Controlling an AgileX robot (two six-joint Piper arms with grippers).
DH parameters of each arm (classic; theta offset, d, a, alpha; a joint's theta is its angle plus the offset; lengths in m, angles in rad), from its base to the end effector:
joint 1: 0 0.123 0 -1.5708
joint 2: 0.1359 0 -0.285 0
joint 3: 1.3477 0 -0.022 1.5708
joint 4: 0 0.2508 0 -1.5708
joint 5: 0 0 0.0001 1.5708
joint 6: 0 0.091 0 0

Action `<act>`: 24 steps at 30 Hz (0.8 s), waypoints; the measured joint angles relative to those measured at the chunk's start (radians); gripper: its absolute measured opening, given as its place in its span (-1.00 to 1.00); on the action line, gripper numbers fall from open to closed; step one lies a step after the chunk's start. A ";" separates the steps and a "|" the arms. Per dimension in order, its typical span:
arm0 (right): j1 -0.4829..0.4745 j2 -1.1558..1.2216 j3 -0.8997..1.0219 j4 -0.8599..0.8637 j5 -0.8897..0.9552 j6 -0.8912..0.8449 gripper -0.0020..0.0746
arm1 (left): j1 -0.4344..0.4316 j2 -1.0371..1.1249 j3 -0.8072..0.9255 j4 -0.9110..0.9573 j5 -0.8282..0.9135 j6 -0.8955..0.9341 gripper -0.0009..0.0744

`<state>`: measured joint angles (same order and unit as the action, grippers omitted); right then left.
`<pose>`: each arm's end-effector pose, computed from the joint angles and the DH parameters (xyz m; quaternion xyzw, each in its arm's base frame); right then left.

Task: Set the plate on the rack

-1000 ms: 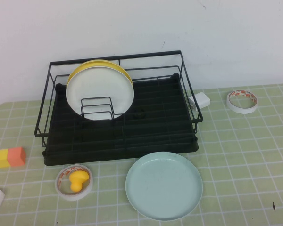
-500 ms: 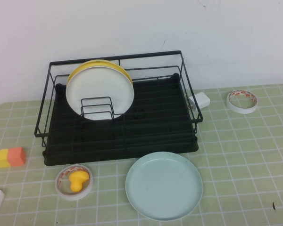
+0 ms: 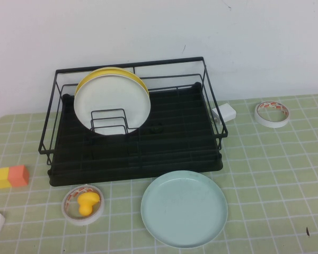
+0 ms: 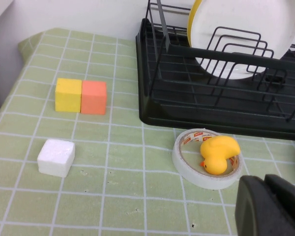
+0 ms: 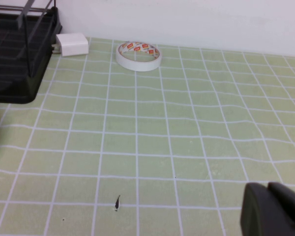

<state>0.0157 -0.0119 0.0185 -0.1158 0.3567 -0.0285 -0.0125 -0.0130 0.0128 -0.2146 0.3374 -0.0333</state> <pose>0.0530 -0.0029 0.1757 -0.0487 0.7955 -0.0527 0.6017 0.0531 -0.0071 0.1798 -0.0662 0.7846 -0.1039 0.6077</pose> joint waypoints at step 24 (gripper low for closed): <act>0.000 0.000 0.009 0.000 -0.371 -0.022 -0.95 | 0.000 0.000 0.007 -0.016 -0.429 0.003 -0.98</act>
<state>0.0157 -0.0119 0.0275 -0.1158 -0.0145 -0.0505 -0.0125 -0.0130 0.0195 -0.2308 -0.0918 -0.0306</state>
